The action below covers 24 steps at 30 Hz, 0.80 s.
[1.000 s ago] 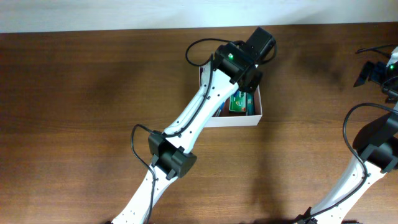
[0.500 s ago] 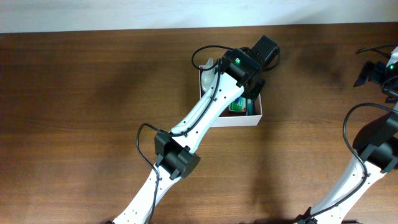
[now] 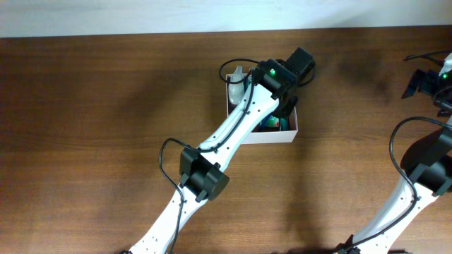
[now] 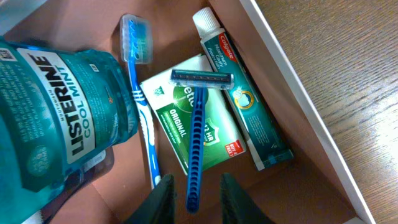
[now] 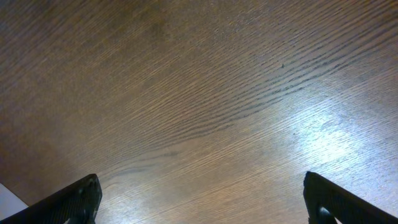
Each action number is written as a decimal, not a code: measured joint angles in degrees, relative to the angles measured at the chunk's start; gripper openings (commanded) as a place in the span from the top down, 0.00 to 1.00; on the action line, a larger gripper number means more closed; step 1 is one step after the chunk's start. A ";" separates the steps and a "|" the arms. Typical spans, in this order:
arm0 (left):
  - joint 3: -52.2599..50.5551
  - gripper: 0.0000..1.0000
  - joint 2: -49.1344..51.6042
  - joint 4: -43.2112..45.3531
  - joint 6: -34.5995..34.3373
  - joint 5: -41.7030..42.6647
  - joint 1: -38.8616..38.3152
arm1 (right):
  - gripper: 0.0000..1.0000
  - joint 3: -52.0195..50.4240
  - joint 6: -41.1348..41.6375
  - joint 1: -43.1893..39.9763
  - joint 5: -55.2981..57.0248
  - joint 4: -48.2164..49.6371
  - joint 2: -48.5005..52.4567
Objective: Pack container
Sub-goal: 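Lower the razor into the box and open the left gripper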
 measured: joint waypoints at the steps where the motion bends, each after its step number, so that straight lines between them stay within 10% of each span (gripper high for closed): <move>1: 0.00 0.69 0.00 -0.04 0.07 -0.02 0.00 | 0.01 0.00 0.07 0.00 0.00 -0.02 0.00; 10: 0.00 0.42 -0.09 -1.57 0.33 0.00 0.83 | 0.01 0.00 0.04 0.00 0.02 0.00 0.00; 16: 0.00 0.01 -3.21 -0.70 1.14 -0.02 1.66 | 0.01 0.00 0.04 0.00 0.02 0.00 0.00; 24: 0.17 0.00 -18.05 -0.20 1.20 -1.66 1.66 | 0.01 0.00 0.02 0.02 0.02 0.00 0.00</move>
